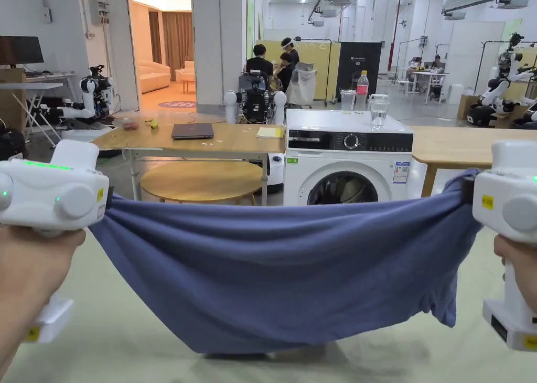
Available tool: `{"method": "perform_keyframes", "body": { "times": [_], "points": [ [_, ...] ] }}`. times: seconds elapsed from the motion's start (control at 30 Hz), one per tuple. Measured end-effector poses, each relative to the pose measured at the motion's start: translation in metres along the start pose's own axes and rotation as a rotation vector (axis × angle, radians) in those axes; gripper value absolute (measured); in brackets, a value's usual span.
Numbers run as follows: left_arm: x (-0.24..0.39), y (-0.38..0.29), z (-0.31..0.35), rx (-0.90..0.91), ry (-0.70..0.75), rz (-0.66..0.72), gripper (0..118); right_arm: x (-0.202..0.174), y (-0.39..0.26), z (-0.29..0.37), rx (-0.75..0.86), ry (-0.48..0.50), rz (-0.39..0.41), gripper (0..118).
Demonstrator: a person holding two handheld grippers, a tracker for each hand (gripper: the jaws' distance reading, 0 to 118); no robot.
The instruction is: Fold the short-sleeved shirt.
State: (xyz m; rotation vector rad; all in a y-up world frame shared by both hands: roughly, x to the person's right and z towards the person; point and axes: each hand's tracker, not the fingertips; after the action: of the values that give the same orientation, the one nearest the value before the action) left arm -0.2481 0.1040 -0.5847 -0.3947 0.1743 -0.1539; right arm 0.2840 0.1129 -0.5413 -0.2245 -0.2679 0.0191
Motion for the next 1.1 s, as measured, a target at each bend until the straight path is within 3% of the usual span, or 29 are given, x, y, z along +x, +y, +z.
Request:
{"method": "perform_keyframes", "body": {
  "times": [0.27, 0.57, 0.67, 0.77, 0.8, 0.83, 0.87, 0.9, 0.93, 0.97, 1.1],
  "points": [
    [-0.02, -0.079, 0.058, -0.051, -0.139, 0.022, 0, 0.033, -0.08, 0.059, -0.065, 0.037, 0.01, 1],
    [-0.031, -0.238, 0.132, -0.237, -0.193, -0.016, 0, 0.044, -0.225, 0.16, -0.27, 0.114, 0.031, 1],
    [-0.029, -0.287, 0.14, -0.329, -0.198, 0.03, 0, 0.042, -0.272, 0.176, -0.349, 0.095, 0.026, 1],
    [-0.032, -0.306, 0.148, -0.344, -0.189, 0.091, 1, 0.049, -0.291, 0.18, -0.393, 0.071, -0.031, 2],
    [-0.034, -0.306, 0.152, -0.339, -0.184, 0.111, 17, 0.051, -0.288, 0.184, -0.389, 0.073, -0.042, 8],
    [-0.035, -0.301, 0.159, -0.32, -0.175, 0.121, 40, 0.054, -0.285, 0.186, -0.393, 0.081, -0.059, 23],
    [-0.035, -0.295, 0.166, -0.298, -0.154, 0.122, 72, 0.055, -0.278, 0.187, -0.395, 0.085, -0.066, 49],
    [-0.033, -0.285, 0.174, -0.262, -0.156, 0.118, 96, 0.053, -0.269, 0.192, -0.379, 0.088, -0.065, 87],
    [-0.029, -0.273, 0.181, -0.223, -0.179, 0.111, 96, 0.048, -0.256, 0.202, -0.34, 0.1, -0.056, 103],
    [-0.024, -0.262, 0.19, -0.174, -0.196, 0.101, 96, 0.042, -0.243, 0.208, -0.298, 0.12, -0.044, 108],
    [0.008, -0.212, 0.215, -0.001, -0.228, 0.045, 96, 0.003, -0.191, 0.234, -0.128, 0.206, -0.005, 108]
  ]
}}
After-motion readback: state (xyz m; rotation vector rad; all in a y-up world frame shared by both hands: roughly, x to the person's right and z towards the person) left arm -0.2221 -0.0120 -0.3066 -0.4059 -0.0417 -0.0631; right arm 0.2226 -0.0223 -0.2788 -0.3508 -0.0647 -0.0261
